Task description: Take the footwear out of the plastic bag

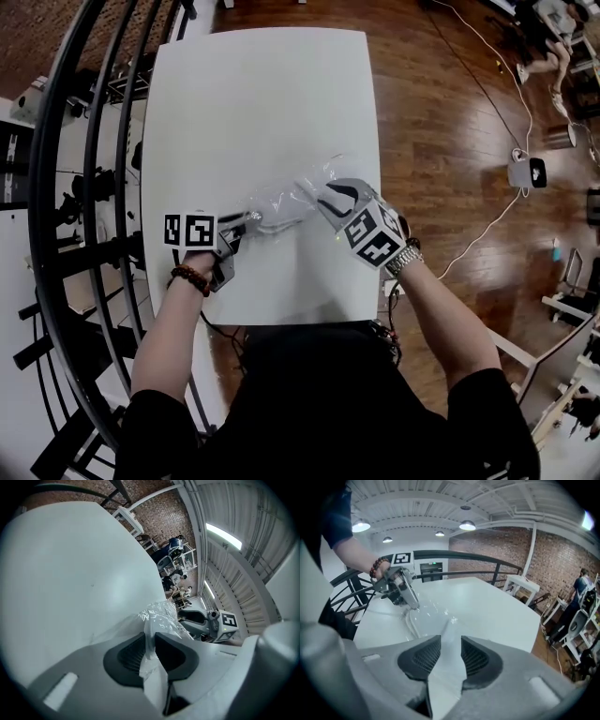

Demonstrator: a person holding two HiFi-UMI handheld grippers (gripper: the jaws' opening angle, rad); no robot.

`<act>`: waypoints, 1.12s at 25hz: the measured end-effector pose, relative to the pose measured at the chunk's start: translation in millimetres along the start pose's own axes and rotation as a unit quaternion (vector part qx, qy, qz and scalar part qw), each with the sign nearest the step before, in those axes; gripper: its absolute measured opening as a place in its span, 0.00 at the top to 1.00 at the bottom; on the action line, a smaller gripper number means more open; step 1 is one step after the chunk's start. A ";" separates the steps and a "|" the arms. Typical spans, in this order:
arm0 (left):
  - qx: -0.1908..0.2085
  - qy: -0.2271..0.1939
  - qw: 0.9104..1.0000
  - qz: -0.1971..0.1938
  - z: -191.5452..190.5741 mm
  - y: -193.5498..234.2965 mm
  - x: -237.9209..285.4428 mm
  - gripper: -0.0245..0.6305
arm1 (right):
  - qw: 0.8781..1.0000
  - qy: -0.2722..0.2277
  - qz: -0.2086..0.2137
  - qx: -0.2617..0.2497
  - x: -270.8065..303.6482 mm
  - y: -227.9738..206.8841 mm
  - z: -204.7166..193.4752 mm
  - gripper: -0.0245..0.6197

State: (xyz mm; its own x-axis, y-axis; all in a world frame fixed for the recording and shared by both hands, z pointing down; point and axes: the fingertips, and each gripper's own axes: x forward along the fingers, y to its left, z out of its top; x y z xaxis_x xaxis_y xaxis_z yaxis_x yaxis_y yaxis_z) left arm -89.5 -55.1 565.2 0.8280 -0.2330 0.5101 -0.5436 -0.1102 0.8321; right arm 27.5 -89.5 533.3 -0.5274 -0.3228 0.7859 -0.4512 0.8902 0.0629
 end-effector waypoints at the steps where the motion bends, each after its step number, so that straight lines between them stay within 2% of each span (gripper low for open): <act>1: 0.001 -0.001 1.000 -0.001 0.1 -0.8 -0.4 0.83 | 1.000 0.017 -0.002 0.003 4.3 -4.8 -10.2 0.78; 3: 0.003 -0.003 1.000 -0.001 0.7 -2.5 -1.7 0.84 | 0.999 0.036 -0.005 0.013 9.8 -11.6 -24.0 0.78; 9: -0.002 -0.012 1.000 0.007 5.3 4.4 -14.4 0.84 | 0.998 0.028 -0.019 0.045 11.2 -25.3 -23.5 0.78; 20: -0.015 -0.037 0.999 0.014 1.8 24.7 -59.9 0.84 | 0.997 0.048 -0.048 0.037 18.2 -27.9 -18.4 0.78; 28: -0.032 -0.064 0.997 0.013 7.0 34.2 -78.4 0.84 | 0.994 0.067 -0.073 0.040 18.6 -44.6 -29.7 0.79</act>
State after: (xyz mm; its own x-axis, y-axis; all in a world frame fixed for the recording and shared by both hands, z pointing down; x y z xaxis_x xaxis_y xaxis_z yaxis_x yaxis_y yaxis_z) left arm -174.0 -47.4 552.1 0.7869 -0.3578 0.5028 -0.5515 -0.0420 0.8331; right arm 59.2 -125.6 563.5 -0.3543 -0.3968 0.8467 -0.5754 0.8063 0.1371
